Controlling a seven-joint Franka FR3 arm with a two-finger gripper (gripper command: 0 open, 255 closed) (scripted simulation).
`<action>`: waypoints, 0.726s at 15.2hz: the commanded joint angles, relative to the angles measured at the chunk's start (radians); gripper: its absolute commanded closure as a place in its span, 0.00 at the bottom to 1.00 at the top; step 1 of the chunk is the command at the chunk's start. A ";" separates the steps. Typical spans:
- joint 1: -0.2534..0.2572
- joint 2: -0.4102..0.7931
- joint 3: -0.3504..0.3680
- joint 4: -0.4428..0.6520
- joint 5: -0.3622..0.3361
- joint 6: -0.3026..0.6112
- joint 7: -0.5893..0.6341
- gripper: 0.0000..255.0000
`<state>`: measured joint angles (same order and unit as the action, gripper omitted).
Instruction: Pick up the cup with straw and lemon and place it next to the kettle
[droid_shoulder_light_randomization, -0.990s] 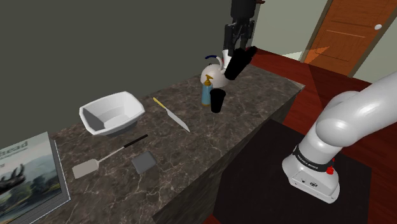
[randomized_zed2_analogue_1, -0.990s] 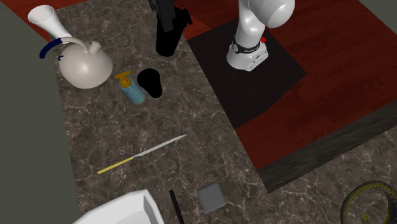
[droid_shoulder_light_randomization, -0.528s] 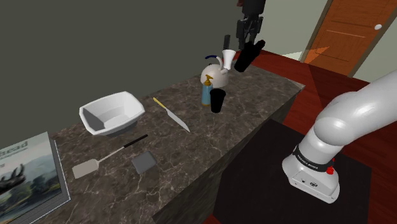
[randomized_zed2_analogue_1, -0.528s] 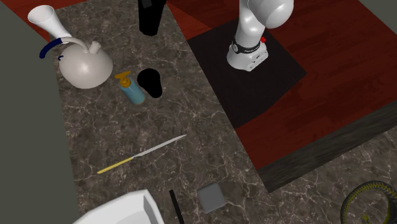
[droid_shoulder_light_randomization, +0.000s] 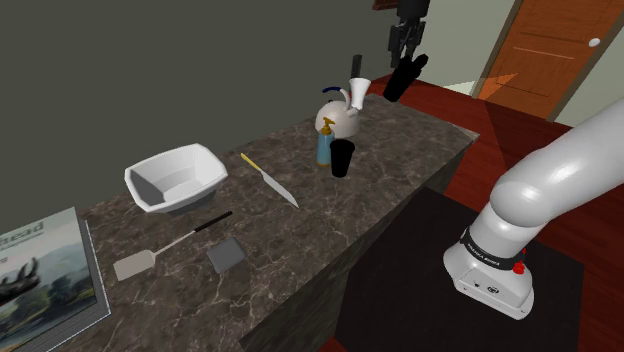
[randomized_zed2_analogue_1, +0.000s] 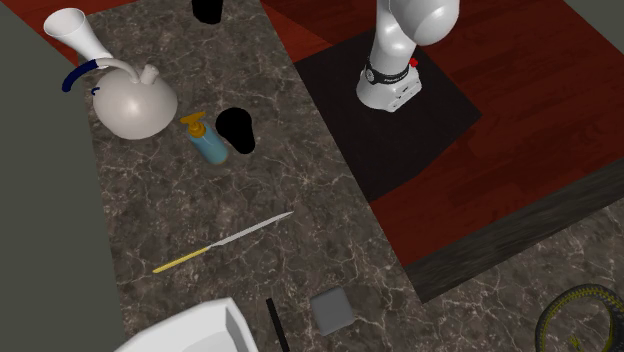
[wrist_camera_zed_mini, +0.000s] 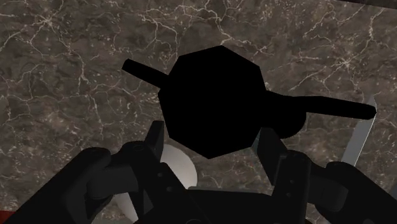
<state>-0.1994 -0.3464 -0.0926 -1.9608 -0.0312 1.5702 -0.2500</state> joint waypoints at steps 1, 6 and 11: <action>-0.017 0.031 -0.035 0.031 -0.011 0.002 -0.052 1.00; -0.056 0.134 -0.113 0.135 -0.020 0.003 -0.170 1.00; -0.067 0.153 -0.131 0.101 -0.021 0.056 -0.197 1.00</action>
<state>-0.2651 -0.1914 -0.2214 -1.8457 -0.0512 1.6138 -0.4443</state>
